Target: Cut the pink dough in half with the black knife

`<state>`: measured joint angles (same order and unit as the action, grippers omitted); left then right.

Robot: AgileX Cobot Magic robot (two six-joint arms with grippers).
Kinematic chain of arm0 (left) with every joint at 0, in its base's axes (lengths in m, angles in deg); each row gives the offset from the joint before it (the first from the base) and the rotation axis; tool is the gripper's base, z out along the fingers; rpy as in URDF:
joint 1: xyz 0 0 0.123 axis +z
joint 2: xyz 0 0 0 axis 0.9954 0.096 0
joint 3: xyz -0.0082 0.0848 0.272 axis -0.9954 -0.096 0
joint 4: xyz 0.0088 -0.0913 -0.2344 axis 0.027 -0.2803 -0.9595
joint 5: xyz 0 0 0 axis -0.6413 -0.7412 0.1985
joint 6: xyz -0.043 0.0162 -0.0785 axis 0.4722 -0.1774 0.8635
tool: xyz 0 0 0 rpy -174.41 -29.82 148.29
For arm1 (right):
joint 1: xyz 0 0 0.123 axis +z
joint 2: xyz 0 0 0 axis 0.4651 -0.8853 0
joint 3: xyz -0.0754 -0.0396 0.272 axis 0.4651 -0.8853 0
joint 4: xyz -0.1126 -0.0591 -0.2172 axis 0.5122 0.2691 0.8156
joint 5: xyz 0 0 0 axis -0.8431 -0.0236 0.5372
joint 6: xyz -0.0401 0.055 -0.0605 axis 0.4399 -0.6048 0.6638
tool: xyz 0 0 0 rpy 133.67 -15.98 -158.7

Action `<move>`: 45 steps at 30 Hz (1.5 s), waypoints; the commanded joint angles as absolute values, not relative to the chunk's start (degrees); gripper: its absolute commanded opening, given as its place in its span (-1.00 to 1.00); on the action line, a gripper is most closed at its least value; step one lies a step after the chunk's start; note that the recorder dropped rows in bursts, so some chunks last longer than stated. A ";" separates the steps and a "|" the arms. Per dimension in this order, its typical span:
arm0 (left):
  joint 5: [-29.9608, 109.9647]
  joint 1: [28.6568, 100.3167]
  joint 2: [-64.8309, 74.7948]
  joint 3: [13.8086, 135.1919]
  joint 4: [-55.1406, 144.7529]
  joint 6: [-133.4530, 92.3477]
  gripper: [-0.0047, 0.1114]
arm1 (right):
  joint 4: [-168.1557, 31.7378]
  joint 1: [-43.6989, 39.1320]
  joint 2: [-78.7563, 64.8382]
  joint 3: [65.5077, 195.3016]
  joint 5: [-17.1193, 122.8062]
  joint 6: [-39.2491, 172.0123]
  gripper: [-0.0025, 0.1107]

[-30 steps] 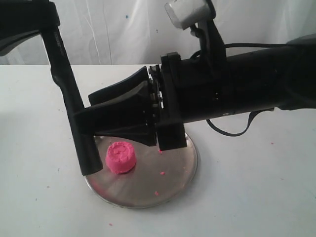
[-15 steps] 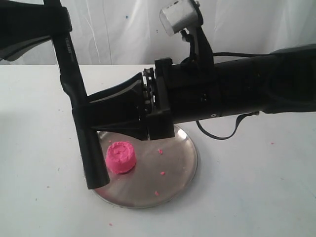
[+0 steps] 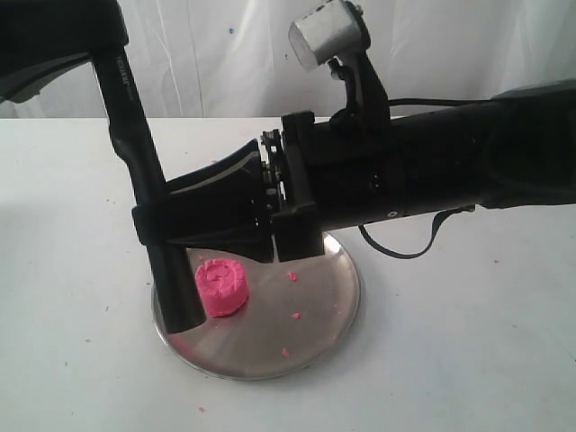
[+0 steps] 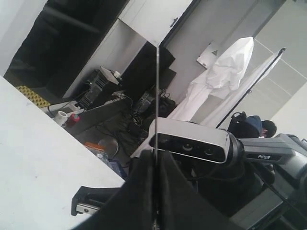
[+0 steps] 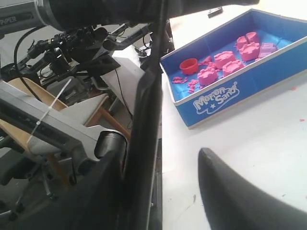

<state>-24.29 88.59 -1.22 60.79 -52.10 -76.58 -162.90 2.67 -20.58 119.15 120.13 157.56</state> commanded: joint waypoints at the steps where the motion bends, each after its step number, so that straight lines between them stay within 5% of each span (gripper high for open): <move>1: -29.96 88.25 -1.41 61.16 -53.96 -76.74 -0.92 | -161.73 2.49 -20.68 118.94 120.92 156.52 -0.13; 11: -29.96 88.25 -1.41 61.16 -54.06 -76.97 -0.92 | -159.61 2.49 -20.68 118.94 120.55 155.22 -0.30; 18: -29.96 88.25 -1.41 61.16 -54.06 -76.97 -0.92 | -161.08 2.49 -20.68 118.94 119.97 155.22 -0.96; 26: -29.96 88.25 -1.41 61.16 -54.06 -76.97 -0.89 | -161.21 2.49 -20.56 120.17 120.56 155.14 -0.96; 29: -29.96 88.25 -1.41 61.16 -54.06 -76.97 -0.46 | -161.33 2.49 -20.10 120.28 120.81 154.99 -0.96; 33: -29.96 88.25 -1.41 61.16 -54.06 -76.70 -0.21 | -163.47 2.49 -19.81 120.28 118.83 154.76 -0.96; 39: -29.96 88.47 -1.41 61.16 -53.62 -76.34 -0.13 | -168.16 2.49 -17.66 120.28 113.31 155.16 -0.96; 45: -28.88 88.47 -1.52 61.25 -46.72 -74.92 -0.13 | -164.03 2.49 -8.06 120.28 92.94 148.84 -0.96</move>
